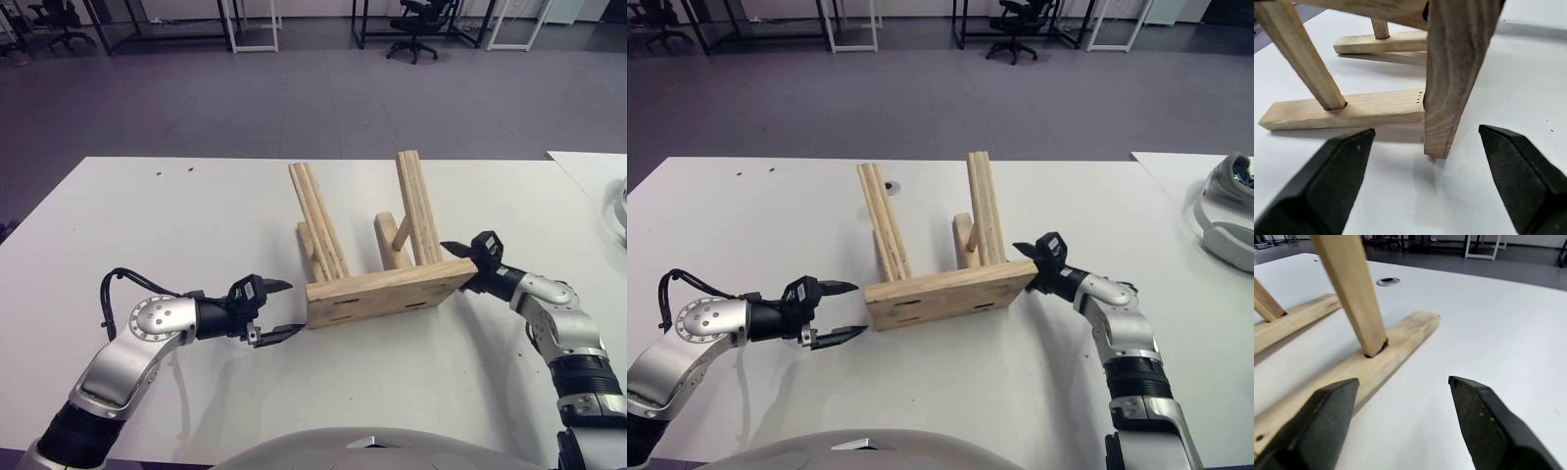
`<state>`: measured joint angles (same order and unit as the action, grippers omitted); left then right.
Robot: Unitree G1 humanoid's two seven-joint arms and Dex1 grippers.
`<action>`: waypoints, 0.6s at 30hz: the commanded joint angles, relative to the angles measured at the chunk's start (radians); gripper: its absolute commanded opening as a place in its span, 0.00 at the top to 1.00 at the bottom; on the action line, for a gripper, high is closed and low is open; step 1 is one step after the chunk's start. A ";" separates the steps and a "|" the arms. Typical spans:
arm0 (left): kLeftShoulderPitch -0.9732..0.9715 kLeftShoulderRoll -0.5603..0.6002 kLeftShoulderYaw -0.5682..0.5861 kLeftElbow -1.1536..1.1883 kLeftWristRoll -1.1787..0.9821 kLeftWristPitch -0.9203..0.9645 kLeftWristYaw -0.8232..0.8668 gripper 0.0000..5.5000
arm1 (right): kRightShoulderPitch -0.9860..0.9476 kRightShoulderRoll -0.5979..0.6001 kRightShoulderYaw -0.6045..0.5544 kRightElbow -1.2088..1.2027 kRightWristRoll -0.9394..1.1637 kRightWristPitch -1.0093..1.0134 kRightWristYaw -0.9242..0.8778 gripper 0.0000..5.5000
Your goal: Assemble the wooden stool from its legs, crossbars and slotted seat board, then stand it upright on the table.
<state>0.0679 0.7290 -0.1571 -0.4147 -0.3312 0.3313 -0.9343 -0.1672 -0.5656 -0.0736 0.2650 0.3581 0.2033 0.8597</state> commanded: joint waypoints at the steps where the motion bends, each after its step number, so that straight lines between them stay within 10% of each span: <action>1: -0.024 0.026 -0.003 0.035 0.009 -0.040 -0.061 0.28 | 0.070 0.024 -0.017 -0.160 0.049 0.051 -0.007 0.37; 12: -0.055 0.025 0.004 0.088 -0.019 -0.090 -0.167 0.28 | 0.313 -0.304 -0.184 -0.298 0.106 0.120 0.272 0.37; 18: -0.113 0.009 -0.025 0.143 0.007 -0.112 -0.198 0.49 | 0.203 -0.341 -0.084 -0.299 0.103 0.116 0.401 0.37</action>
<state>-0.0111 0.7467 -0.1664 -0.2858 -0.3422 0.2312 -1.1252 0.0862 -0.9232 -0.1934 -0.0160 0.4673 0.3191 1.2545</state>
